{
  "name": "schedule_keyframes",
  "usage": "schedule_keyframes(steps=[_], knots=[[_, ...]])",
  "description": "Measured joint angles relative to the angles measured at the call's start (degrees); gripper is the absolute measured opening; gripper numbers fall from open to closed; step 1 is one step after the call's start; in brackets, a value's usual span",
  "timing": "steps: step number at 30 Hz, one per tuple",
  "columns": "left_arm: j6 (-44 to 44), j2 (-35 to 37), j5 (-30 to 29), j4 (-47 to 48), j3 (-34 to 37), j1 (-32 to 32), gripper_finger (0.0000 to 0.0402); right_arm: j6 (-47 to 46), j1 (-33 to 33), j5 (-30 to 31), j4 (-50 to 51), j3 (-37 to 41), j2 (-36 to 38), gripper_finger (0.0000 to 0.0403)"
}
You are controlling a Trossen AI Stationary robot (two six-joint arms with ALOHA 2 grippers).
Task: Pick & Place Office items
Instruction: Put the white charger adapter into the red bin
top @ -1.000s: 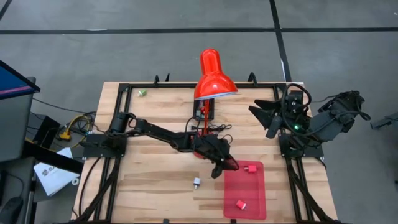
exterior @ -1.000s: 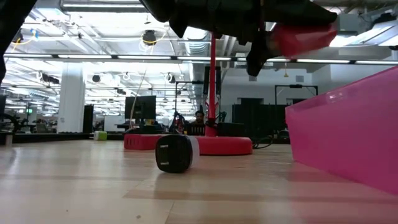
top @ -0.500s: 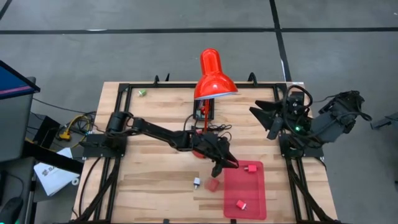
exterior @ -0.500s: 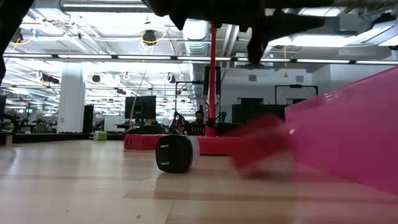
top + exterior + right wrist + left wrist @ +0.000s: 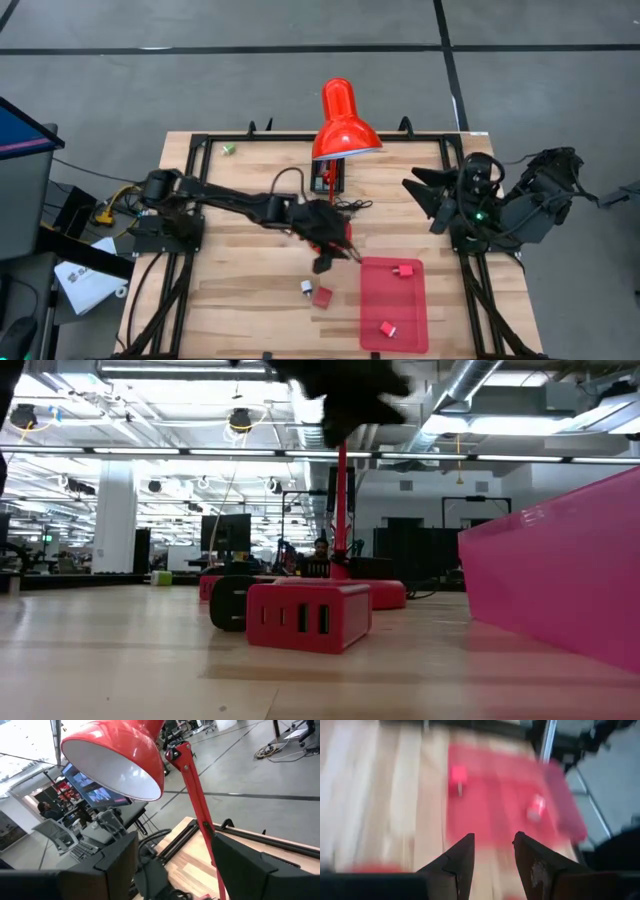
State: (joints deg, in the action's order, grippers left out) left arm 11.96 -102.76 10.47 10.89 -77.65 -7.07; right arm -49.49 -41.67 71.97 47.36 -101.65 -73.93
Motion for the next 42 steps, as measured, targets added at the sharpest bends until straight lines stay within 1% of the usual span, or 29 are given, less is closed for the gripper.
schedule_keyframes(steps=[2, 5, 7, 10, 12, 14, 17, 20, 22, 25, 30, 36, 42], knots=[[0.0, 3.2, 0.0, 3.7, 4.0, -0.7, 0.0139, 0.0, 0.0, 0.6, 0.0, 0.0, -0.3, 0.0245], [0.0, 8.1, -0.2, 5.3, 10.8, -2.4, 0.0155, 0.0, -0.4, 0.5, -0.1, 0.0, -0.5, 0.0245], [-2.0, 11.4, -1.3, 5.4, 15.8, -4.5, 0.0167, 0.0, -0.3, 0.7, -0.3, 0.0, -0.4, 0.0245], [-9.5, 15.6, -3.4, 3.3, 22.7, -8.7, 0.0185, 0.0, -0.5, 1.3, -0.2, 0.0, -0.4, 0.0245], [-15.5, 16.9, -3.8, -2.5, 26.1, -11.8, 0.0194, 0.2, -0.7, 1.8, -0.1, 0.0, -0.4, 0.0245], [-20.7, 17.2, -5.1, -6.3, 28.6, -14.5, 0.0202, 0.3, -0.6, 2.0, -0.1, 0.0, -0.4, 0.0245], [-25.1, 16.0, -9.1, -10.3, 29.8, -16.7, 0.0218, 0.2, -0.7, 2.1, -0.2, 0.0, -0.4, 0.0245], [-25.9, 13.5, -10.3, -11.8, 29.8, -15.7, 0.0237, 0.0, -0.7, 2.2, -0.7, 0.0, -0.4, 0.0245], [-25.9, 11.7, -9.5, -12.9, 29.9, -14.8, 0.0248, 0.0, -0.7, 2.2, -0.8, 0.0, -0.4, 0.0245], [-25.7, 9.0, -5.8, -14.0, 29.8, -13.9, 0.0258, 0.0, -0.7, 2.3, -1.4, -0.1, -0.6, 0.0245], [-26.7, 5.2, -2.9, -17.8, 29.8, -13.9, 0.0253, 0.0, -0.7, 2.9, -2.3, -0.1, -1.7, 0.0245], [-27.0, 3.0, -2.6, -19.3, 29.8, -13.4, 0.0241, -1.0, -1.4, 3.1, -3.3, -0.1, -2.7, 0.0245], [-28.8, 0.2, -1.2, -20.2, 29.8, -12.0, 0.0239, -1.5, -3.0, 4.9, -4.0, -0.1, -3.0, 0.0245]])
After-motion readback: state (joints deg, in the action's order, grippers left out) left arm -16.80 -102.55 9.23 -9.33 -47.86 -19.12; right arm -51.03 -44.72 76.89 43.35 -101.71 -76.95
